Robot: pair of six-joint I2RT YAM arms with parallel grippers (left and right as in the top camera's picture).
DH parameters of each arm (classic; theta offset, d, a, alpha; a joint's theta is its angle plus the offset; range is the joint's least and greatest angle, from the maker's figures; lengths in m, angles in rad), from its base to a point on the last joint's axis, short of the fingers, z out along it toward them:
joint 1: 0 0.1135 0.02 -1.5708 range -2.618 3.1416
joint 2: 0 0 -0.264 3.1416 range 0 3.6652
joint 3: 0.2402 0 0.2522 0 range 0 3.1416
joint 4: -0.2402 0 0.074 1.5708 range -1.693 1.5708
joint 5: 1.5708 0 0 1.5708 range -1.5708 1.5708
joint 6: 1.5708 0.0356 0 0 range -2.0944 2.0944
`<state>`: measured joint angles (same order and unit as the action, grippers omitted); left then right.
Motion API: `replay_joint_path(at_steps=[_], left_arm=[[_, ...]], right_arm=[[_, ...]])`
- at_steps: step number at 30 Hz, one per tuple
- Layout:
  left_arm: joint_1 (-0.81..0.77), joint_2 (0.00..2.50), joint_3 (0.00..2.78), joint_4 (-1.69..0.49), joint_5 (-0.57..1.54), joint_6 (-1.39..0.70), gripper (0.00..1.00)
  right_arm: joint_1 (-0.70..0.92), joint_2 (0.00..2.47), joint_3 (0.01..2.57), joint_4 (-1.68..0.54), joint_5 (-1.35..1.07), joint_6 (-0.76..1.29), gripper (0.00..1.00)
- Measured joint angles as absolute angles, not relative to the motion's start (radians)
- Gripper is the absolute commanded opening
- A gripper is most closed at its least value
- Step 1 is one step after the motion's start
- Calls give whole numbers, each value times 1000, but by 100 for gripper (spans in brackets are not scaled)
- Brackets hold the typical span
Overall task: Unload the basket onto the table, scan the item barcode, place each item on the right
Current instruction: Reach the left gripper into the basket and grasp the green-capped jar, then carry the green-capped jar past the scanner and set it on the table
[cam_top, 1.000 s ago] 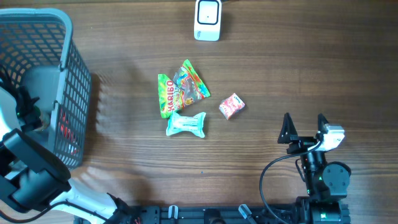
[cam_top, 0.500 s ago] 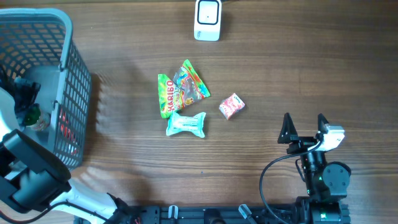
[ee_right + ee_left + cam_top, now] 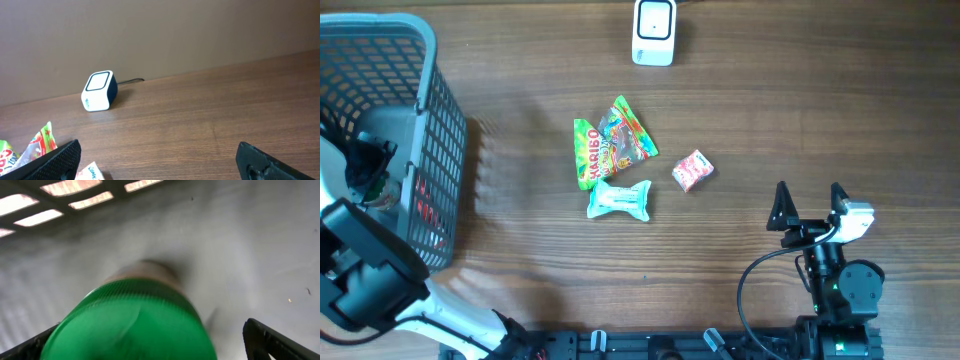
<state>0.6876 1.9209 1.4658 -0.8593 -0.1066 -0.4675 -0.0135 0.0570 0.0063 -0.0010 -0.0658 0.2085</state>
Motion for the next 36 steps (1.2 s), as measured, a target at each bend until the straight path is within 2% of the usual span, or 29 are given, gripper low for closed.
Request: replay_joint_path(at_steps=[3, 5, 8, 9, 17, 25, 30, 31, 36], left_arm=[[688, 1953, 1466, -833, -107, -467, 95], [688, 1961, 1466, -815, -112, -466, 77], [688, 1961, 1466, -811, -136, -459, 57], [688, 1961, 1466, -817, -146, -453, 55], [687, 1914, 1469, -872, -159, -453, 56], [607, 1465, 1639, -937, -95, -454, 56], [371, 1214, 1664, -937, -27, -521, 57], [329, 1203, 1664, -937, -17, -534, 56], [-71, 1287, 1665, -922, -7, -647, 52]], right_arm=[[-14, 57, 6, -1, -66, 208, 100], [-14, 57, 6, -1, -66, 208, 100], [-14, 57, 6, -1, -66, 208, 100], [-14, 57, 6, -1, -66, 208, 100], [-14, 57, 6, -1, -66, 208, 100], [-14, 57, 6, -1, -66, 208, 100], [-14, 57, 6, -1, -66, 208, 100], [-14, 57, 6, -1, -66, 208, 100], [-14, 57, 6, -1, -66, 208, 100]])
